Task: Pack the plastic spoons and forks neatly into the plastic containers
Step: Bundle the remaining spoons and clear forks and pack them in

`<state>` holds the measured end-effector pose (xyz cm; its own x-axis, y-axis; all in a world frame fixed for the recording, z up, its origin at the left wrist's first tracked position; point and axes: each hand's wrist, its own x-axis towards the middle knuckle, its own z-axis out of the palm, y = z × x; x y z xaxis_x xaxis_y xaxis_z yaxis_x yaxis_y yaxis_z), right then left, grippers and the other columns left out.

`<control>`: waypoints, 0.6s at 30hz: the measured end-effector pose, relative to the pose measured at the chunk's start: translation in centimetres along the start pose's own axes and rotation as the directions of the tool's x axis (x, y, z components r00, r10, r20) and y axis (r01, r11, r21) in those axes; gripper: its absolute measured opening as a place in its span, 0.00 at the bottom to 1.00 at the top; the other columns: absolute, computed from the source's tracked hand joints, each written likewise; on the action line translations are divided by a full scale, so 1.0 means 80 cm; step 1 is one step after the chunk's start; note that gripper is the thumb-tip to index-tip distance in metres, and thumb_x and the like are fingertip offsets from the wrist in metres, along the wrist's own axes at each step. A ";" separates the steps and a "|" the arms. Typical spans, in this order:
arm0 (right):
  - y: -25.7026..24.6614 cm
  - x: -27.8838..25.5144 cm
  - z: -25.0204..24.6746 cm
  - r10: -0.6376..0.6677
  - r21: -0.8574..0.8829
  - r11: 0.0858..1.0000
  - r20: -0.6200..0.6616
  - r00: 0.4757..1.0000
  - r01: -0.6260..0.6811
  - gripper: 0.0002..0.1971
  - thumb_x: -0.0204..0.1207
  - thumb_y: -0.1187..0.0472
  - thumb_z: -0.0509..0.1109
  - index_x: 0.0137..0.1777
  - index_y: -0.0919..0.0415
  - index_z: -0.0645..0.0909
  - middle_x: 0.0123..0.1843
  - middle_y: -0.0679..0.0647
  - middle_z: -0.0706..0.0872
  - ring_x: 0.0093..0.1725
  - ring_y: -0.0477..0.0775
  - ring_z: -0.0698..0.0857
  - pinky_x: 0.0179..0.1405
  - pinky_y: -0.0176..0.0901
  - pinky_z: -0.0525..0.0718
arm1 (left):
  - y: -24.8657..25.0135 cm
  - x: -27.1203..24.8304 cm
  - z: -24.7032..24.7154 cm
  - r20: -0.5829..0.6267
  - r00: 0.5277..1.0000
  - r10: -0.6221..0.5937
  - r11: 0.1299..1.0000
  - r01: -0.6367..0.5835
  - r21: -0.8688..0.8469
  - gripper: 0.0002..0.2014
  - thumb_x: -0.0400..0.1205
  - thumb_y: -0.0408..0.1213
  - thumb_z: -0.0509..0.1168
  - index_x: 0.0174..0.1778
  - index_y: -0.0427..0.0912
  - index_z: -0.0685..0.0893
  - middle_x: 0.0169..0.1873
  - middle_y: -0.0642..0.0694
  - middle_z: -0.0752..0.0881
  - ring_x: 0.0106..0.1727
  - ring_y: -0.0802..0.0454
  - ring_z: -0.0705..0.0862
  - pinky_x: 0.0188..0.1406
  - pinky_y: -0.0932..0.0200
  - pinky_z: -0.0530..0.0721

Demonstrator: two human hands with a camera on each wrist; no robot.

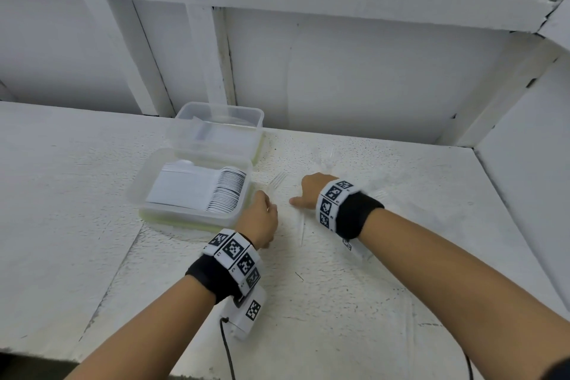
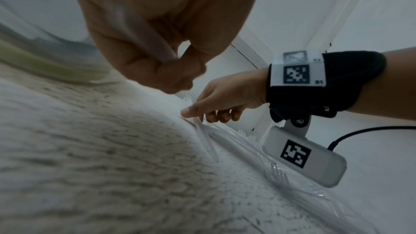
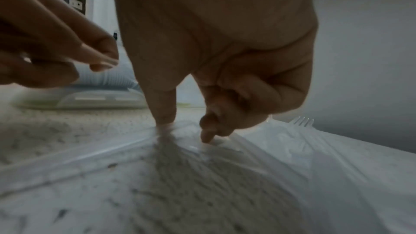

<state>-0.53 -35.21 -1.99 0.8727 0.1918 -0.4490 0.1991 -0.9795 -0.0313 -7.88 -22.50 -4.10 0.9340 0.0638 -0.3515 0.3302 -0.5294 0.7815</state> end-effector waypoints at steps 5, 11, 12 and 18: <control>0.003 0.003 -0.001 0.107 0.229 0.967 0.049 0.993 -0.115 0.17 0.79 0.57 0.64 0.31 0.60 0.66 0.31 0.52 0.72 0.29 0.49 0.72 0.25 0.36 0.69 | -0.003 0.001 -0.004 -0.049 0.996 0.071 0.992 -0.066 0.104 0.06 0.87 0.41 0.50 0.50 0.42 0.66 0.29 0.48 0.71 0.27 0.55 0.69 0.23 0.62 0.66; 0.052 -0.046 -0.036 0.244 0.858 0.477 0.080 0.967 -0.191 0.08 0.79 0.68 0.60 0.39 0.65 0.73 0.35 0.58 0.79 0.31 0.52 0.79 0.30 0.38 0.80 | 0.014 0.025 0.011 -0.007 0.992 0.128 0.967 -0.123 0.224 0.11 0.85 0.39 0.54 0.40 0.39 0.74 0.38 0.45 0.79 0.38 0.49 0.76 0.41 0.57 0.73; 0.063 -0.057 -0.039 0.263 0.917 0.357 0.083 0.961 -0.177 0.07 0.80 0.69 0.58 0.41 0.67 0.73 0.37 0.60 0.79 0.32 0.54 0.81 0.31 0.41 0.83 | 0.020 0.029 0.017 0.011 0.991 0.136 0.964 -0.135 0.228 0.10 0.85 0.39 0.54 0.40 0.39 0.75 0.39 0.44 0.79 0.39 0.49 0.76 0.41 0.58 0.73; 0.121 -0.103 -0.020 0.416 0.939 0.328 -0.048 0.908 -0.101 0.09 0.84 0.64 0.51 0.50 0.61 0.73 0.33 0.56 0.72 0.25 0.50 0.69 0.18 0.34 0.68 | 0.066 0.045 0.053 0.130 0.956 0.263 0.895 -0.293 0.338 0.10 0.83 0.38 0.57 0.49 0.38 0.82 0.49 0.40 0.83 0.49 0.45 0.80 0.42 0.61 0.71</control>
<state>-5.08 -46.20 2.85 0.8966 -0.2306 -0.3780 -0.4414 -0.3986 -0.8039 -3.37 -28.67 -3.44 0.9620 -0.1887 -0.1973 -0.0239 -0.7781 0.6276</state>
